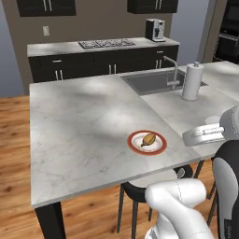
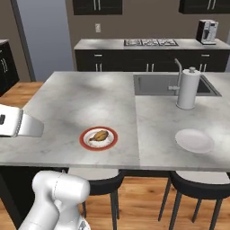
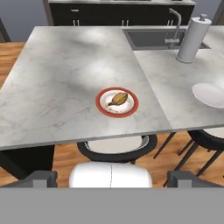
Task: Transport the chicken drumstick and onion to the fridge. Place the chicken drumstick on the rack containing meat and place the onion on the rack containing the vegetable, ensuring meats and vegetables are on different racks.
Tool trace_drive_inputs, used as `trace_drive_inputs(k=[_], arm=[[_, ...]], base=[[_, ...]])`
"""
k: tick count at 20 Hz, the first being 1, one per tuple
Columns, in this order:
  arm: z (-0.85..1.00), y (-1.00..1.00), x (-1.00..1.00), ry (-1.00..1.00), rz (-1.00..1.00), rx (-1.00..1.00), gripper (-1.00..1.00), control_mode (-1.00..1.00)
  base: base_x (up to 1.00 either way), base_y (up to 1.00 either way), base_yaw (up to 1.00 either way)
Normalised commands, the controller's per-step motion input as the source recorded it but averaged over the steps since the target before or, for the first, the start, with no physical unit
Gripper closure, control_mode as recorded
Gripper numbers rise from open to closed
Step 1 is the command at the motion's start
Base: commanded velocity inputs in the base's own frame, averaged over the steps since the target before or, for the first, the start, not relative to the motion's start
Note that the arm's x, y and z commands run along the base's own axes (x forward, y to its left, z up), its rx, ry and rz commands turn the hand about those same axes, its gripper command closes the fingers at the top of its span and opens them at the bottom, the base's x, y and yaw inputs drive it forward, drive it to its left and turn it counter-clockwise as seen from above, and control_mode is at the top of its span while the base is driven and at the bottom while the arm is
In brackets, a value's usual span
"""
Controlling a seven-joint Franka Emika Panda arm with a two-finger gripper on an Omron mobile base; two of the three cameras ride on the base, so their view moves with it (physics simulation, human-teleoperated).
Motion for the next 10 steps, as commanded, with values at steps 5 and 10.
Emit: trace_drive_inputs(k=[5, 10], arm=[[0.00, 0.00, 0.00, 0.00, 0.00, 0.00, -1.00, 1.00], [-0.17, -0.03, 0.20, 0.00, 0.02, 0.01, -1.00, -1.00]], base=[[1.00, -0.08, 0.28], [0.80, -0.19, 0.27]])
